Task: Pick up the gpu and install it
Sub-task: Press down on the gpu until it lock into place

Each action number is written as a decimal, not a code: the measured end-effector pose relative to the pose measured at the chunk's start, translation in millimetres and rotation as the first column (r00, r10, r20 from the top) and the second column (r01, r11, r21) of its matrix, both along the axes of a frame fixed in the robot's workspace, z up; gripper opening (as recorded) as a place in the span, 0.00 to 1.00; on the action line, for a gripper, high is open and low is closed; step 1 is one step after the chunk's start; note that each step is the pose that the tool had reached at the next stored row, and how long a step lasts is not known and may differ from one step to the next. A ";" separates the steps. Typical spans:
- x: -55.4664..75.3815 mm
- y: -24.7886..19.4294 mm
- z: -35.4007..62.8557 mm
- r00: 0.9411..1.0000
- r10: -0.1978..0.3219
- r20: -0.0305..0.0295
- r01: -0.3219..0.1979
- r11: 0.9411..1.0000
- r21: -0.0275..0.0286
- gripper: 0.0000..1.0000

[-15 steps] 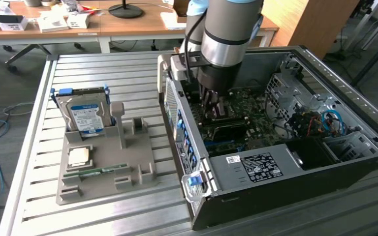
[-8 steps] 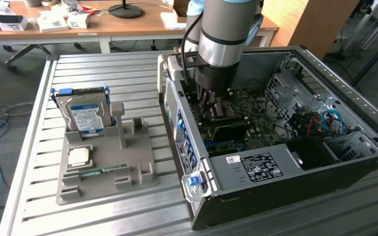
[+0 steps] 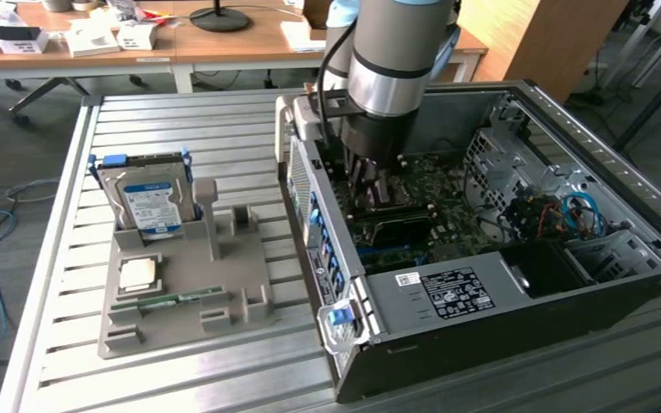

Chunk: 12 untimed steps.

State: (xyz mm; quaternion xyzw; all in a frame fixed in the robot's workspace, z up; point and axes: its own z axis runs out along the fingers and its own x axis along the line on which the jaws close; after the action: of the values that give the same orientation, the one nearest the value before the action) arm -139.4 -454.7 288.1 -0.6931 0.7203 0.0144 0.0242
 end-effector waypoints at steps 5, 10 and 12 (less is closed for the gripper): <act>3.4 -0.1 1.1 0.999 0.000 -0.037 0.000 1.000 0.000 0.11; 3.6 -0.8 1.5 0.999 0.000 -0.039 0.000 1.000 0.001 0.11; 3.4 -1.5 2.7 0.999 0.000 -0.039 0.000 1.000 0.001 0.11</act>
State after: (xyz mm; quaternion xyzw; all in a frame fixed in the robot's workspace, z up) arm -136.0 -456.2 290.8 -0.6927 0.7206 0.0282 0.0103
